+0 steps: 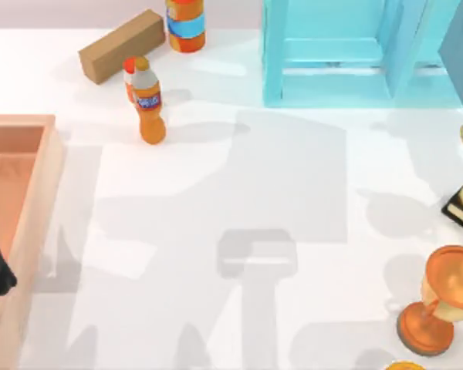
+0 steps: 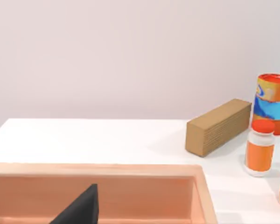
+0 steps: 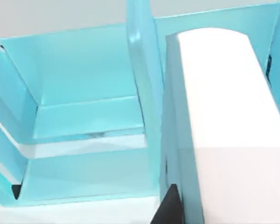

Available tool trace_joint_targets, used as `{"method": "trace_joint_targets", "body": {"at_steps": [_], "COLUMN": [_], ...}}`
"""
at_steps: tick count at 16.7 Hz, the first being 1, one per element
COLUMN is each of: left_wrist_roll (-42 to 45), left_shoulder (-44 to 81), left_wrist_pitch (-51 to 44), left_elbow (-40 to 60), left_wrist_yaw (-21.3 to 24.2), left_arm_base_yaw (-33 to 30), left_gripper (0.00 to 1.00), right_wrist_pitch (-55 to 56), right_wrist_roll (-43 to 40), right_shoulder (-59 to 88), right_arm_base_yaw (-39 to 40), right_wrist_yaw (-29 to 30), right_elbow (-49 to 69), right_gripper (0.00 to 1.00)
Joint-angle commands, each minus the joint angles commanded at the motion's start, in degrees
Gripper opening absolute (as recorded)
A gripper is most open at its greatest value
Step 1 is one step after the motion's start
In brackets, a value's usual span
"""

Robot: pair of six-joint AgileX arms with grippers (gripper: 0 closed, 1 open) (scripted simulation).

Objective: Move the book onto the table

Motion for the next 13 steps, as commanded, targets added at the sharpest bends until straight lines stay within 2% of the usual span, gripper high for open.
{"method": "trace_joint_targets", "body": {"at_steps": [4,13], "left_wrist_roll": [0.0,0.0], "left_shoulder": [0.0,0.0], "left_wrist_pitch": [0.0,0.0], "left_elbow": [0.0,0.0], "left_wrist_yaw": [0.0,0.0], "left_arm_base_yaw": [0.0,0.0], "left_gripper": [1.0,1.0], "right_wrist_pitch": [-6.27,-22.04], "right_wrist_roll": [-6.73,-24.91], "right_shoulder": [13.96,47.78], "right_arm_base_yaw": [16.03,53.83], "right_wrist_yaw": [15.34,53.81], "right_elbow": [10.1,33.41], "right_gripper": [0.0,0.0]}}
